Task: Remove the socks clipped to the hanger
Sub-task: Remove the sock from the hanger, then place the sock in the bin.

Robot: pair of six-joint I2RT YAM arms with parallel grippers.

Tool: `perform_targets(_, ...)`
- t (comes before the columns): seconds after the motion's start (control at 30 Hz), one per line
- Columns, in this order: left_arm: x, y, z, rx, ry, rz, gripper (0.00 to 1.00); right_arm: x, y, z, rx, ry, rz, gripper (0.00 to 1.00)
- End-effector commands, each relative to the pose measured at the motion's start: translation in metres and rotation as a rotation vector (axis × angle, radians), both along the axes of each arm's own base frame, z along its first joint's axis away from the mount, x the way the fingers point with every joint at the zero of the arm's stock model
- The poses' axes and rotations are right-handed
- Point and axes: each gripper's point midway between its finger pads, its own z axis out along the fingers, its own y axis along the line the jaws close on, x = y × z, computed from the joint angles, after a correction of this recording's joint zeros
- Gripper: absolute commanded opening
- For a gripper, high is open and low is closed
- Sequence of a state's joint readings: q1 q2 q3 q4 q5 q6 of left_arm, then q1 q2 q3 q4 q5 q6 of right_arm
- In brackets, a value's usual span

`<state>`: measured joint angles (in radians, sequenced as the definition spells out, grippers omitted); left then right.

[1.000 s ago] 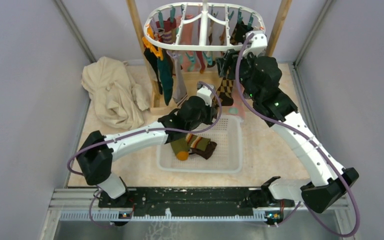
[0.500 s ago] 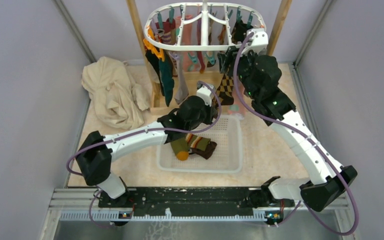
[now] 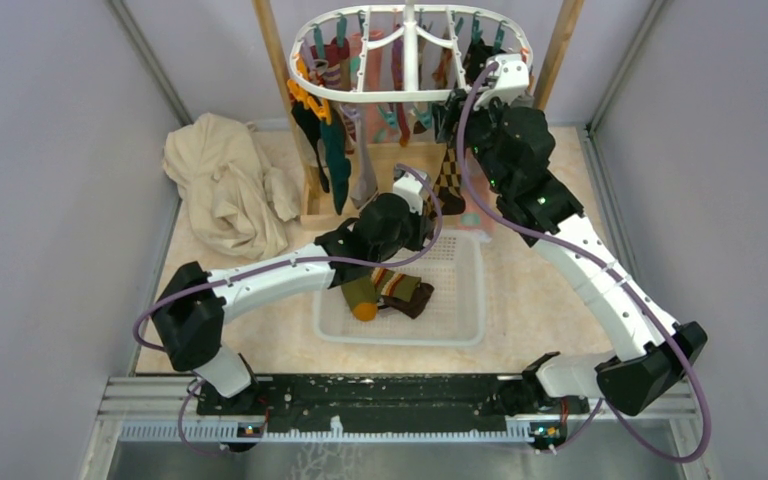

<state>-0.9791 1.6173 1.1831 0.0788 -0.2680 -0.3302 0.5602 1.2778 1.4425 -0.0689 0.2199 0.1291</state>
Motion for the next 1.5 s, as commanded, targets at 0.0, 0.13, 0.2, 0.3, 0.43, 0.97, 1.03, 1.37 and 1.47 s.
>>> perform_targets(0.0, -0.001, 0.002, 0.006, -0.027, 0.006, -0.001, 0.00, -0.006, -0.005, 0.049, 0.053, -0.117, -0.011, 0.57)
perform_targets(0.13, 0.000, 0.002, 0.005, -0.027, 0.009, -0.002, 0.00, -0.006, -0.007, 0.049, 0.051, -0.118, -0.019, 0.55)
perform_targets(0.2, -0.001, 0.002, 0.004, -0.028, 0.010, -0.005, 0.00, -0.006, -0.008, 0.049, 0.049, -0.120, -0.023, 0.53)
perform_targets(0.3, -0.001, 0.003, 0.003, -0.026, 0.012, -0.002, 0.00, -0.008, -0.010, 0.055, 0.062, -0.142, -0.028, 0.54)
perform_targets(0.43, -0.001, 0.004, 0.002, -0.026, 0.014, -0.002, 0.00, -0.008, -0.011, 0.056, 0.065, -0.148, -0.032, 0.48)
perform_targets(0.97, -0.001, 0.004, 0.003, -0.026, 0.013, -0.002, 0.00, -0.009, -0.009, 0.045, 0.054, -0.132, -0.021, 0.00)
perform_targets(1.03, -0.001, 0.005, 0.004, -0.029, 0.015, -0.003, 0.00, -0.009, -0.010, 0.043, 0.053, -0.129, -0.024, 0.00)
perform_targets(1.37, -0.021, 0.015, 0.036, -0.090, 0.023, -0.043, 0.00, -0.013, -0.011, 0.019, 0.052, -0.074, -0.021, 0.45)
perform_targets(1.47, -0.030, 0.019, 0.051, -0.115, 0.020, -0.072, 0.00, -0.019, -0.013, 0.008, 0.069, -0.051, -0.014, 0.58)
